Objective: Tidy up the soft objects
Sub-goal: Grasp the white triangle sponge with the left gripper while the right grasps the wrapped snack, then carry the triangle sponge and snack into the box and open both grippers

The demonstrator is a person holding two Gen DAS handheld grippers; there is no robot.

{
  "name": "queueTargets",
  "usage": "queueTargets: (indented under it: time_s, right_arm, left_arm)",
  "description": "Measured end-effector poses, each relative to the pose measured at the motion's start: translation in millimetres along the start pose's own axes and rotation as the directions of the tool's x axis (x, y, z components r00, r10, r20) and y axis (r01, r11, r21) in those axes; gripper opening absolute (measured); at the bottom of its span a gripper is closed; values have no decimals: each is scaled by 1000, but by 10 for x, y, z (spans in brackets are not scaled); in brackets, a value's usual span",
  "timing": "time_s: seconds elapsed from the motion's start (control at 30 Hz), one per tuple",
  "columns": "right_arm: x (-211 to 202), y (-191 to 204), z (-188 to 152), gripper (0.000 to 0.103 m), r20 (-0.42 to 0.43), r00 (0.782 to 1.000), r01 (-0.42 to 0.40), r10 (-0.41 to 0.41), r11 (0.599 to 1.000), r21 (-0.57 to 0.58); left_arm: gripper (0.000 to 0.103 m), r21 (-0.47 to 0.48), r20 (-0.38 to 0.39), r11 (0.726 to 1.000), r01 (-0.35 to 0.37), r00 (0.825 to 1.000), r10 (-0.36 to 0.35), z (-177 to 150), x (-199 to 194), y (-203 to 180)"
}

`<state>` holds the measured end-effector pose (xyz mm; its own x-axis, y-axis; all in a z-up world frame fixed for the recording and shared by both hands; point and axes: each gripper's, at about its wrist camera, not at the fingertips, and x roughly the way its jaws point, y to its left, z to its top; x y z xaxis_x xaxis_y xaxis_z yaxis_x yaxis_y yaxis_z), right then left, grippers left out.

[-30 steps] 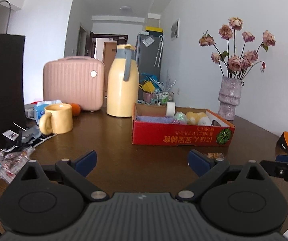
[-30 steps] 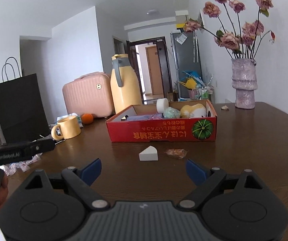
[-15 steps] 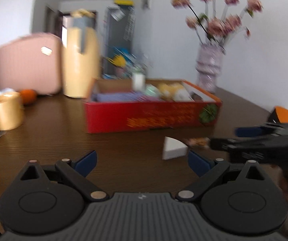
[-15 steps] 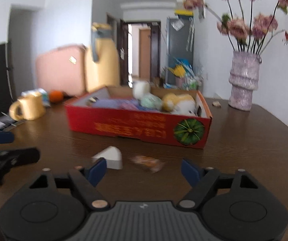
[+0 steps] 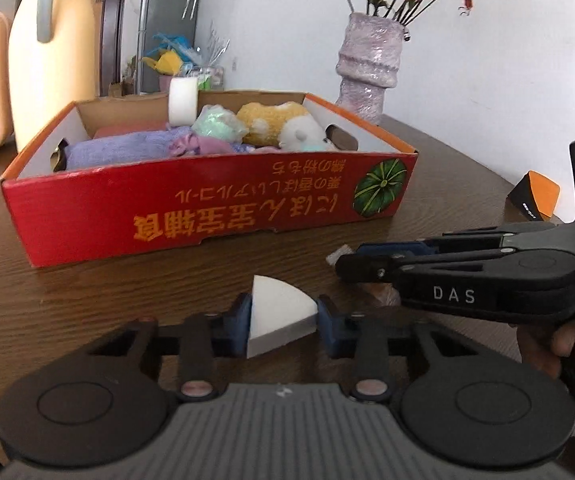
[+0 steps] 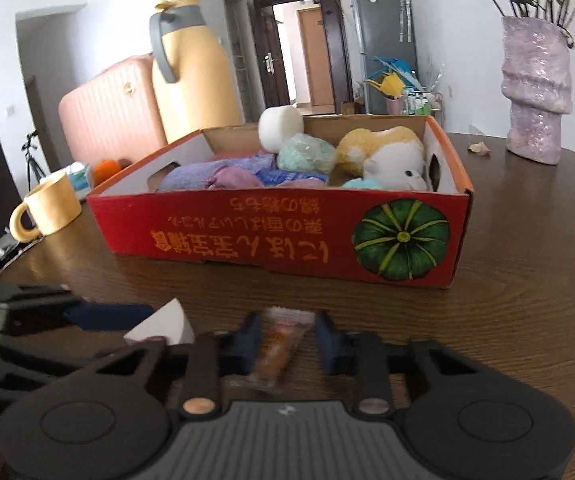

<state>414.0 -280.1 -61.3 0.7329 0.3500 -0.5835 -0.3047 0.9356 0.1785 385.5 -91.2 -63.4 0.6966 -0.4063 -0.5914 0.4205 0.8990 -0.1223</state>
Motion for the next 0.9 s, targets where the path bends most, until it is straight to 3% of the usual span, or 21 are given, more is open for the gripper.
queueTargets:
  time_s: [0.17,0.3,0.47,0.9]
  right_arm:
    - [-12,29,-18,14,-5,1000,-4,4,1000,-4]
    - [1,32,-11,13,-5,1000,9,-9,1000,-14]
    - [-91,-12,-69,13,11,1000,16,-17,998,66]
    - [-1517,506,-772,12,176,984,-63,32,982,178]
  left_arm:
    - [30,12,1,1000,0,1000,0,0,-11,-22]
    - [29,16,11,999,-40,999,40,15,-80,-54]
    - [29,-23,64,999,-47,997,48,-42,-513,-116]
    - [30,-140,169,986,-90,979,113,-618,-1906,-168]
